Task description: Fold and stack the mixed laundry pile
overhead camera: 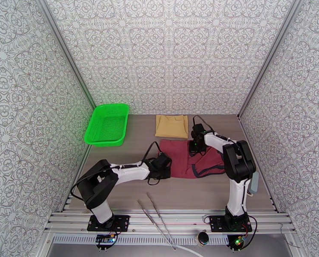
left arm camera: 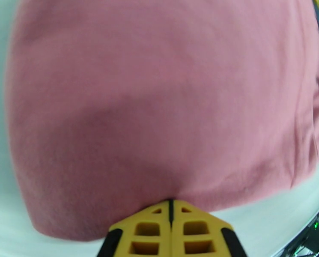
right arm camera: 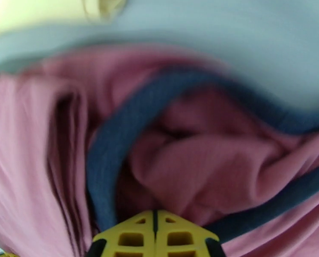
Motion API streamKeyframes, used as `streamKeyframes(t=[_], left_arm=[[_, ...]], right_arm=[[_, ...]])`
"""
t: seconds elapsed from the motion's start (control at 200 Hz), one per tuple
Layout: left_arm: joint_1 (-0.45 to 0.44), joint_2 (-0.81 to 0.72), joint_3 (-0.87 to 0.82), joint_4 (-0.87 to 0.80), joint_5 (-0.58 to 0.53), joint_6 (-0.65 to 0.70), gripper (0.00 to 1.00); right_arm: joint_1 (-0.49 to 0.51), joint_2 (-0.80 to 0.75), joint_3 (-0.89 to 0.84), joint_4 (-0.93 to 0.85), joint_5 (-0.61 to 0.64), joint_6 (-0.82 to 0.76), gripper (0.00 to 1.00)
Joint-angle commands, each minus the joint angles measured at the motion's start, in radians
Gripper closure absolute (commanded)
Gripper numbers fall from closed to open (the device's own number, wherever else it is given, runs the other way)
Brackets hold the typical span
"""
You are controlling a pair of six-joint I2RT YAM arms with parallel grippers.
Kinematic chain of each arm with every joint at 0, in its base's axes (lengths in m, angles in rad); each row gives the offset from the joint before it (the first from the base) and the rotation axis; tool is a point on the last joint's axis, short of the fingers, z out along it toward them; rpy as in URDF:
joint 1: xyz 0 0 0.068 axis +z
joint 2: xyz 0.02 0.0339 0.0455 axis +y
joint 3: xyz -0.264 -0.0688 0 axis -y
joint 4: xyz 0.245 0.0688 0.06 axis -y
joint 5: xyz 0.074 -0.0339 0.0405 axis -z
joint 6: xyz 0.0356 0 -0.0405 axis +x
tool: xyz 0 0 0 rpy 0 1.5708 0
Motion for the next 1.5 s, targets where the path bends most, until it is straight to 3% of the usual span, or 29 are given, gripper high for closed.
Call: streamKeyframes(t=[0.0, 0.27, 0.485, 0.63, 0.735, 0.865, 0.995, 1.13, 1.275, 1.35, 1.495], left_arm=[[0.129, 0.053, 0.009, -0.141, -0.069, 0.121, 1.00], [0.349, 0.051, 0.128, -0.242, -0.072, 0.297, 1.00], [0.394, 0.109, 0.208, -0.209, -0.020, 0.356, 1.00], [0.403, 0.174, 0.273, -0.197, 0.020, 0.377, 1.00], [0.403, 0.179, 0.290, -0.200, 0.029, 0.377, 1.00], [0.402, 0.089, 0.246, -0.199, 0.017, 0.360, 1.00], [0.397, -0.024, 0.215, -0.245, -0.010, 0.349, 1.00], [0.397, -0.112, 0.189, -0.276, -0.031, 0.337, 1.00], [0.397, -0.139, 0.175, -0.283, -0.020, 0.325, 1.00], [0.395, -0.137, 0.166, -0.284, -0.017, 0.315, 1.00], [0.395, -0.143, 0.115, -0.246, -0.034, 0.277, 0.69]], right_arm=[[0.077, -0.036, -0.134, 0.041, -0.062, 0.180, 1.00], [0.220, -0.189, -0.347, 0.290, -0.077, 0.543, 1.00], [0.348, -0.275, -0.362, 0.362, 0.001, 0.738, 0.98], [0.385, -0.305, -0.352, 0.353, 0.050, 0.761, 0.98], [0.382, -0.339, -0.314, 0.243, 0.118, 0.685, 0.98], [0.364, -0.331, -0.114, 0.031, 0.142, 0.376, 0.88], [0.315, -0.183, 0.164, -0.150, 0.080, 0.082, 0.85], [0.250, 0.027, 0.430, -0.256, 0.005, -0.065, 0.85], [0.221, 0.261, 0.718, -0.384, -0.025, -0.179, 0.60], [0.212, 0.332, 0.794, -0.404, -0.032, -0.225, 0.53], [0.191, 0.384, 0.832, -0.383, -0.033, -0.279, 0.48]])
